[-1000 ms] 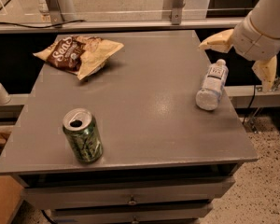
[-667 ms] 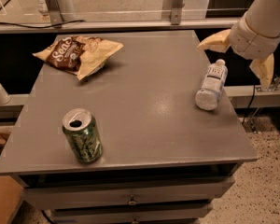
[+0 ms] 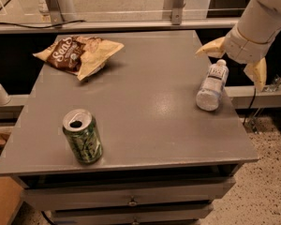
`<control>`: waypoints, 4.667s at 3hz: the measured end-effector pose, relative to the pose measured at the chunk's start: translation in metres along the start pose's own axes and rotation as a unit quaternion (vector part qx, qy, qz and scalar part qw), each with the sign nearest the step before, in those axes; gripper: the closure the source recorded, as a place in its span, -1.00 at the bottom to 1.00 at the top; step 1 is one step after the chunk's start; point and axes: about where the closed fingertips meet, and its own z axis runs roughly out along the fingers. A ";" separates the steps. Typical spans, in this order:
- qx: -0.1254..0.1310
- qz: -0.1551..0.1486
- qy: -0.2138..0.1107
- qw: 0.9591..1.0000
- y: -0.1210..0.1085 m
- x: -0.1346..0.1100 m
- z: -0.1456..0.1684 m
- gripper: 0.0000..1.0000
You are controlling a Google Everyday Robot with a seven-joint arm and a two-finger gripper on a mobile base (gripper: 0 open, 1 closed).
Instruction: Place blue plastic bottle upright
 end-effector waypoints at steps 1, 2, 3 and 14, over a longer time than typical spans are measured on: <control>-0.012 0.007 -0.014 1.000 0.000 0.005 0.020 -1.00; -0.023 0.012 -0.025 0.999 -0.002 0.006 0.034 -1.00; -0.039 0.016 -0.038 0.998 -0.001 0.006 0.045 -1.00; 0.134 -0.215 0.029 0.967 -0.067 -0.075 -0.048 1.00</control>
Offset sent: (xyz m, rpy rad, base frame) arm 0.0197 -0.0001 -0.0440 -0.0025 0.1050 -0.0343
